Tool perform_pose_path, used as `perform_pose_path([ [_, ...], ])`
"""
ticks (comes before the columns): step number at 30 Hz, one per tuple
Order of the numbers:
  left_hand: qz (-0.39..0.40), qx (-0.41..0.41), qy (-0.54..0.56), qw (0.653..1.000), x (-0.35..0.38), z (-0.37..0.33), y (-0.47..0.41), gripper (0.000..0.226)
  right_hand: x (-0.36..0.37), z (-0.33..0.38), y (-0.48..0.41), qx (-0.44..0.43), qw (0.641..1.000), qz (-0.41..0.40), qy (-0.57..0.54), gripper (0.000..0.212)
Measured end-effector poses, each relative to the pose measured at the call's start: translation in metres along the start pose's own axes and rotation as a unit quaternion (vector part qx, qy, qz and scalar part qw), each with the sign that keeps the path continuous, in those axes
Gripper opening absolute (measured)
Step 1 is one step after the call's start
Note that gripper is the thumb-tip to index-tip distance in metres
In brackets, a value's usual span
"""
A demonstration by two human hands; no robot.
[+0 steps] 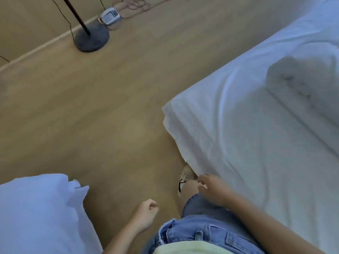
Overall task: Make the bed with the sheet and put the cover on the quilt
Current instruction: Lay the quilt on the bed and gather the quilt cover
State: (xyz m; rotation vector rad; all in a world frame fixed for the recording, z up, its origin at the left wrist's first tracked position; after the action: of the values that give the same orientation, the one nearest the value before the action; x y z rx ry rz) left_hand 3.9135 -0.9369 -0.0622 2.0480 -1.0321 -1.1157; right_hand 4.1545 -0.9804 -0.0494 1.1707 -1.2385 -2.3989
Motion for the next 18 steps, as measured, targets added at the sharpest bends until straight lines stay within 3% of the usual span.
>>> perform_pose_path([
  [5, 0.0, 0.034, -0.033, 0.999, -0.127, -0.06, -0.077, 0.021, -0.075, 0.091, -0.08, -0.032, 0.996, 0.055, 0.055, 0.026],
  [10, -0.039, 0.018, 0.086, 0.995, -0.226, -0.103, -0.155, 0.008, -0.146, 0.145, -0.161, 0.019, 0.996, 0.063, 0.054, 0.028],
  [11, -0.027, 0.018, 0.084, 0.996, -0.244, -0.106, -0.171, 0.005, -0.159, 0.153, -0.183, 0.033, 0.997, 0.061, 0.034, 0.029],
  [14, -0.004, 0.049, 0.045, 0.998, -0.318, -0.12, -0.236, 0.025, -0.207, 0.18, -0.241, 0.082, 0.995, 0.027, -0.05, 0.032],
  [16, 0.016, 0.046, -0.01, 0.999, -0.377, -0.149, -0.277, 0.005, -0.239, 0.194, -0.265, 0.124, 0.985, -0.001, -0.116, 0.032],
  [18, 0.049, 0.074, -0.099, 0.991, -0.429, -0.185, -0.322, 0.012, -0.273, 0.199, -0.277, 0.166, 0.966, -0.028, -0.197, 0.031],
])
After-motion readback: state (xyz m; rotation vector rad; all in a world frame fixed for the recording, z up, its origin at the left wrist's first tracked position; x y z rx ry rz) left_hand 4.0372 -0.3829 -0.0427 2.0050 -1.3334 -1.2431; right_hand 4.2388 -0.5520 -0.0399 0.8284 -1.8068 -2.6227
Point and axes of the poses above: each hand's wrist, its own y-axis away from the middle knuckle, its own x-axis out of the palm, z = x × y, the point moved 4 cm from there along -y, towards the middle knuckle, and after that the axes turned 13 degrees about x, right-handed, at the moved point
